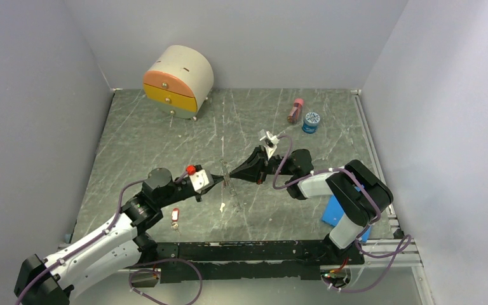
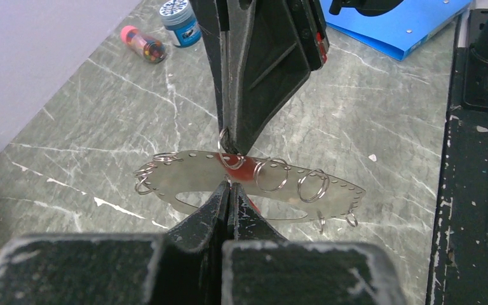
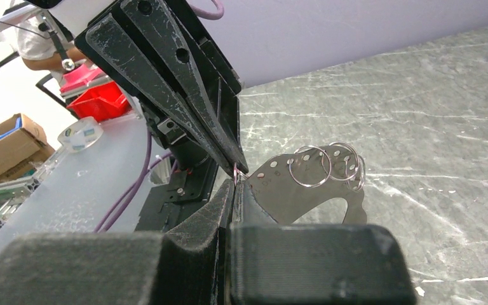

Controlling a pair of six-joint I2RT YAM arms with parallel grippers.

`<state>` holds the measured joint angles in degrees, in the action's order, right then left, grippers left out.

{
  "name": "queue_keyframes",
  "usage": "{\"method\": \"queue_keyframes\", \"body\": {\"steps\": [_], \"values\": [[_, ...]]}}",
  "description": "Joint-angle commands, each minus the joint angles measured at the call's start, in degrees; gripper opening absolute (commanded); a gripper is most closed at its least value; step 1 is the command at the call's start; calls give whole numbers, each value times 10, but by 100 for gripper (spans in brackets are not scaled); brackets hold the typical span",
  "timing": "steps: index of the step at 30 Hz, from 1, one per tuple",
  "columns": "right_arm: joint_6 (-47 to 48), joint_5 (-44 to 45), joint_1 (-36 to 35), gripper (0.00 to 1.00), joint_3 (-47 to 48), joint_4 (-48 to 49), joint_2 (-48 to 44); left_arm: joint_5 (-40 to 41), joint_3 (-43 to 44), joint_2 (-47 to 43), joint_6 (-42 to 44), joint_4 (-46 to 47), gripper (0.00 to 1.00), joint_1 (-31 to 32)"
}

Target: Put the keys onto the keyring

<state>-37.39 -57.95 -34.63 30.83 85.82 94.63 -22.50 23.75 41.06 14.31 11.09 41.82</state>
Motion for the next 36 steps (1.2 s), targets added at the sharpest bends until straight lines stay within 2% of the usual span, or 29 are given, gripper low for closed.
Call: {"method": "queue_keyframes", "body": {"steps": [1,10,36], "values": [[-7,1,1,0,16,108,-12,18,3,-10,10,30,3,3],[-20,-3,1,0,20,123,-5,-14,-3,1,20,64,2,3],[-21,-5,0,0,20,123,-9,-15,-33,0,40,107,2,4]]}}
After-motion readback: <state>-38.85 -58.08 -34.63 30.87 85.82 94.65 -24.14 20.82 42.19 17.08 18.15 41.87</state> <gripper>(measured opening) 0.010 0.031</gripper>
